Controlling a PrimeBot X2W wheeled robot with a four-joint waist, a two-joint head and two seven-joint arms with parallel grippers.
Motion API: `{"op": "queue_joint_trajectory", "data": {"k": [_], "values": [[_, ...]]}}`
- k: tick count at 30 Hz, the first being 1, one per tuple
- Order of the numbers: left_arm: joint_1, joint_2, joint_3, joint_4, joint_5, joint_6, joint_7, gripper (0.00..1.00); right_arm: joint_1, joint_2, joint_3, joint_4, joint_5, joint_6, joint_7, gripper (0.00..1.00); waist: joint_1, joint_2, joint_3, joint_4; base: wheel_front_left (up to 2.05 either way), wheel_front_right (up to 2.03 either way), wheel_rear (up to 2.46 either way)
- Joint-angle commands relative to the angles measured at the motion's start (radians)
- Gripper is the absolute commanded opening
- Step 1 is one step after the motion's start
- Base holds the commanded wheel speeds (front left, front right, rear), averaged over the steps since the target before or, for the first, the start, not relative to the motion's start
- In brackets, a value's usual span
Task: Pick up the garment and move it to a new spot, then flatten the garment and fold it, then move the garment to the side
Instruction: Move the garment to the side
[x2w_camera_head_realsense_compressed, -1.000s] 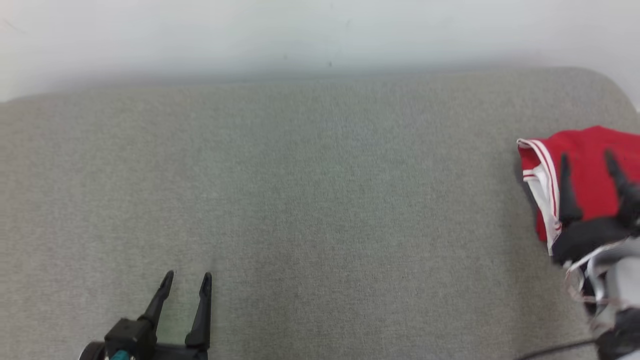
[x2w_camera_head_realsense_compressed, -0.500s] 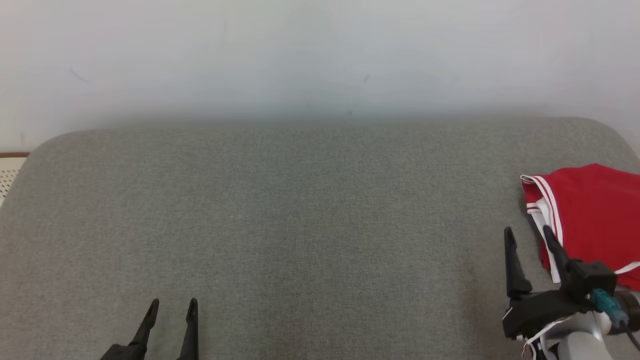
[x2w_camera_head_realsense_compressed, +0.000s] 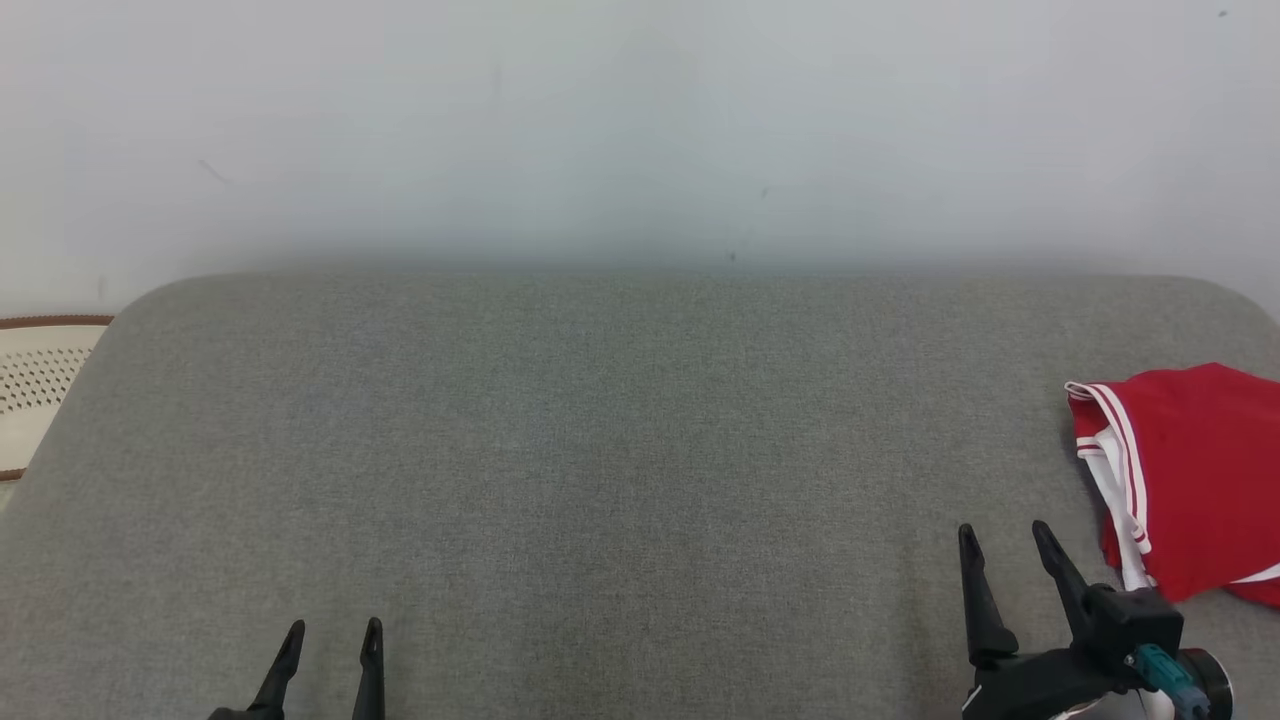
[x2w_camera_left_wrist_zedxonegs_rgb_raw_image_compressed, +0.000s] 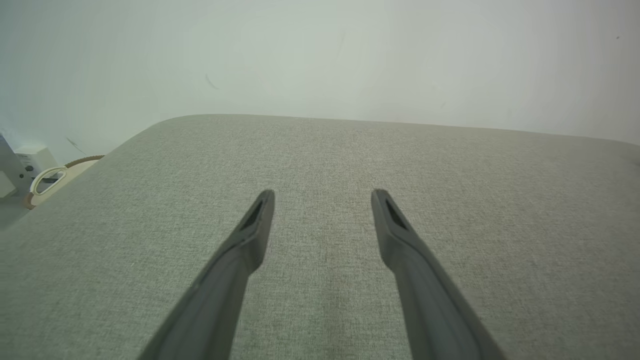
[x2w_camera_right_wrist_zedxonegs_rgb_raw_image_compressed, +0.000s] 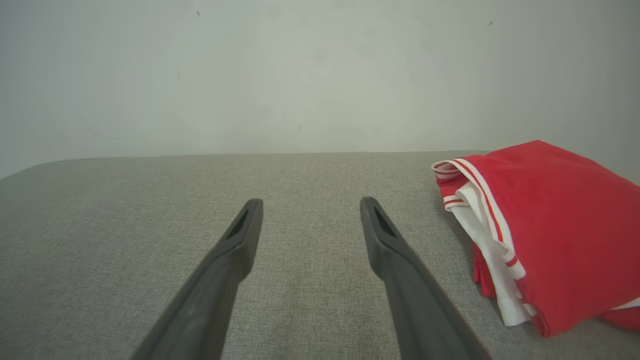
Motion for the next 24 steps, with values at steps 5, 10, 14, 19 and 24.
{"op": "queue_joint_trajectory", "data": {"k": [5,10,14,19,24], "values": [[0.024,0.001,0.013,-0.001,0.014,-0.005,-0.001,1.0,0.039,0.012,0.011,-0.004,-0.005,-0.001,-0.001,1.0,0.0001,0.0001,-0.005,0.006,0.0,0.0,0.0],[0.019,0.001,0.025,0.004,0.022,-0.004,-0.001,1.0,0.06,0.024,0.017,-0.022,0.03,-0.001,-0.001,1.0,0.0001,0.0001,-0.006,0.006,0.0,0.0,0.0],[0.016,0.001,0.024,0.006,0.023,0.001,-0.001,1.0,0.063,0.014,0.022,-0.01,0.024,-0.001,-0.001,1.0,0.0001,0.0001,-0.005,0.004,0.0,0.0,0.0],[0.015,0.001,0.017,0.006,0.021,0.005,-0.001,1.0,0.067,0.005,0.036,0.005,0.036,-0.001,-0.001,1.0,0.0001,0.0001,-0.004,0.001,0.0,0.0,0.0],[0.014,0.001,0.018,0.006,0.023,0.006,-0.001,1.0,0.058,0.001,0.037,0.012,0.039,-0.001,-0.001,1.0,0.0001,0.0001,0.0,0.0,0.0,0.0,0.0]]}}
